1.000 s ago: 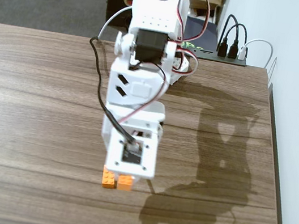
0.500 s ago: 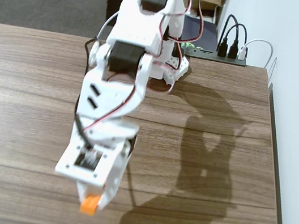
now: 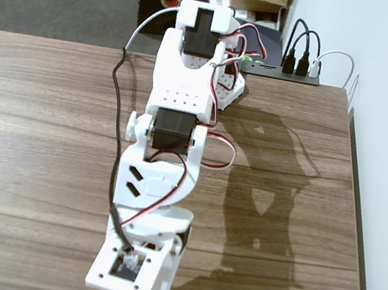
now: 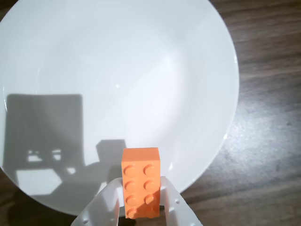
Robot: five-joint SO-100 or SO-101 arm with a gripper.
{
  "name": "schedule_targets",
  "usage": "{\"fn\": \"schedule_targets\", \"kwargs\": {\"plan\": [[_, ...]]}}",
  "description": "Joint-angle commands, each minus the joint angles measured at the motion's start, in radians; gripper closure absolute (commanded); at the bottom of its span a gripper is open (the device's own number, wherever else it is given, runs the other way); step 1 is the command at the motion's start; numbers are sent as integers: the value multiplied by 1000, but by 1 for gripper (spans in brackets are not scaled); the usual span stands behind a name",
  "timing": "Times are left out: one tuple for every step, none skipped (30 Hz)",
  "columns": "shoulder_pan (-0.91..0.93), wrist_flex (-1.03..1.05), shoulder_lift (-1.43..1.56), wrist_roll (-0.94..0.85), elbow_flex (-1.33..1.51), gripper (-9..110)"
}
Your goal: Grasp a lego block and put it on the plate.
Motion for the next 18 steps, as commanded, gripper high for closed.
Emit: {"fn": "schedule_targets", "kwargs": {"plan": [[-12,-11,-3,9,-69,95],[-12,-11,-8,9,-71,95],[-12,-12,-12,9,-72,95],[-12,-14,-14,11,-72,95],[-14,-15,-17,12,-72,95],[-14,-15,-23,12,-74,95],[-15,-15,-29,14,-78,95],[-17,-15,-34,15,-78,95],[-17,-17,-38,17,-80,95],[-18,-18,-41,20,-80,95],[-20,-20,-43,21,-80,95],[-20,-21,-44,21,-80,95],[-21,-23,-46,23,-80,95],[-23,-25,-46,23,-80,95],[-23,-25,-48,23,-83,95],[-25,-25,-51,25,-86,95],[-25,-25,-52,25,-89,95],[-25,-25,-55,25,-92,95]]}}
